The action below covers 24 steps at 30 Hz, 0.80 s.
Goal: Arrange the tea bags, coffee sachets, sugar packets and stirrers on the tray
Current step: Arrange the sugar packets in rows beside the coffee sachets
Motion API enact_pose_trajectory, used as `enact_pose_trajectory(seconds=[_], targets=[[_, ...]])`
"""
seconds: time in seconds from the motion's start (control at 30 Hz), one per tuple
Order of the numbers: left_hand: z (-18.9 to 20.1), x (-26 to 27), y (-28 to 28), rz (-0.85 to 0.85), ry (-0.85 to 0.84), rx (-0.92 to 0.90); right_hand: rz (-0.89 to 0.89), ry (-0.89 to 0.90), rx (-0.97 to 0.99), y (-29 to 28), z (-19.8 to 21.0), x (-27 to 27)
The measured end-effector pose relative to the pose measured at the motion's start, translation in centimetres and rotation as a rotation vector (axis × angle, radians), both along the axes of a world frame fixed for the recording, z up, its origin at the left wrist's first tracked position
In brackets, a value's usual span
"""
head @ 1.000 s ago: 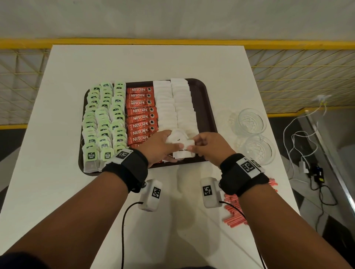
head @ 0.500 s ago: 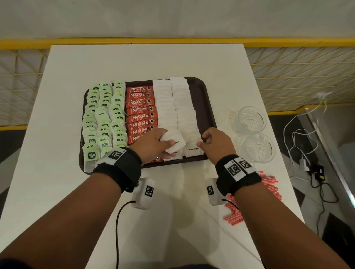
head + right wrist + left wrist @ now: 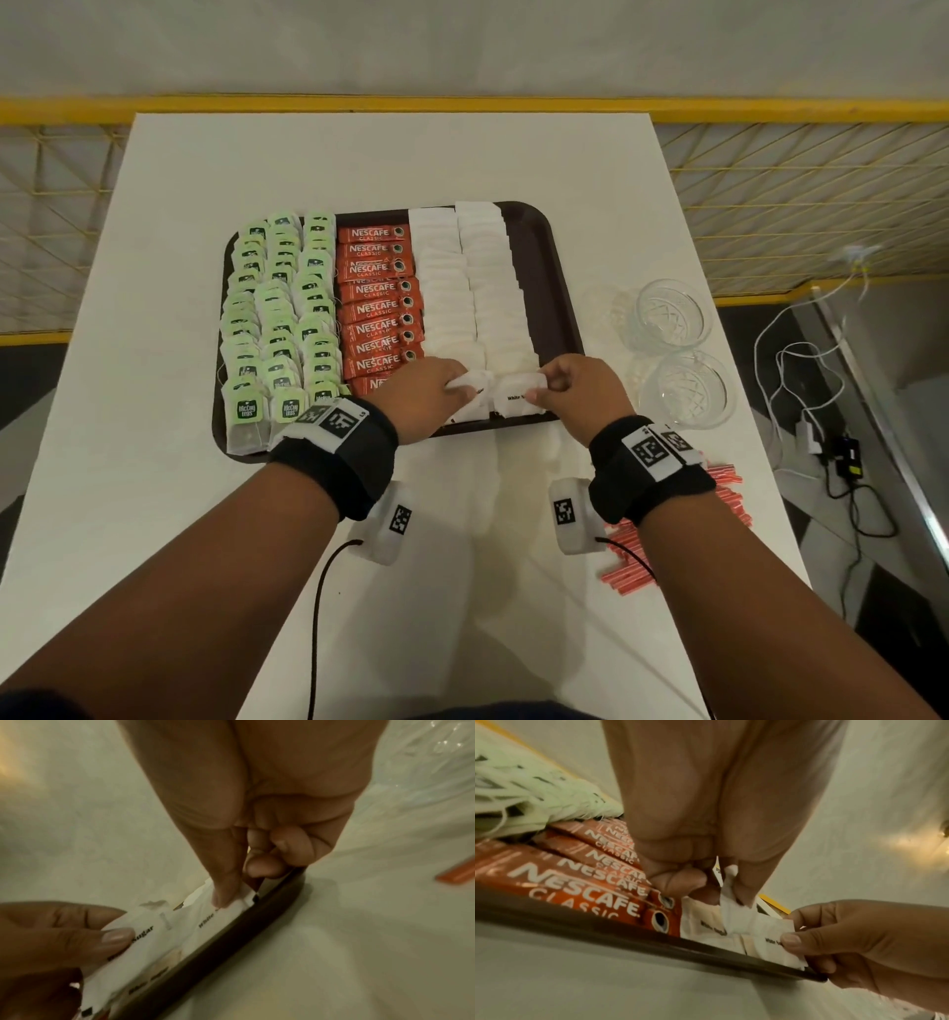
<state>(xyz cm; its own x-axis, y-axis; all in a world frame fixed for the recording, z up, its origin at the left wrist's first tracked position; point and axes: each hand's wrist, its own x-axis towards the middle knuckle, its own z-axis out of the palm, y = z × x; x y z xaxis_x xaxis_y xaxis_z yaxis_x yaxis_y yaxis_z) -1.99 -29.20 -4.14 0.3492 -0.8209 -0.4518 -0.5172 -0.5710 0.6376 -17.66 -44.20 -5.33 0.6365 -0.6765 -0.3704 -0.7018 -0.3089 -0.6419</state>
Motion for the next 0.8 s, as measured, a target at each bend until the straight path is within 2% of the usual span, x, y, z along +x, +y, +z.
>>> enact_pose_trajectory(seconds=[0.23, 0.5, 0.8], targets=[[-0.3, -0.1, -1.1, -0.129, -0.284, 0.016, 0.001, 0.123, -0.127, 0.8, 0.0, 0.8], [1.0, 0.0, -1.9, -0.272, -0.333, 0.137, -0.027, 0.176, -0.161, 1.6, 1.1, 1.0], [1.9, -1.3, -0.9, -0.144, -0.510, 0.052, -0.094, 0.084, -0.212, 4.3, 3.9, -2.8]])
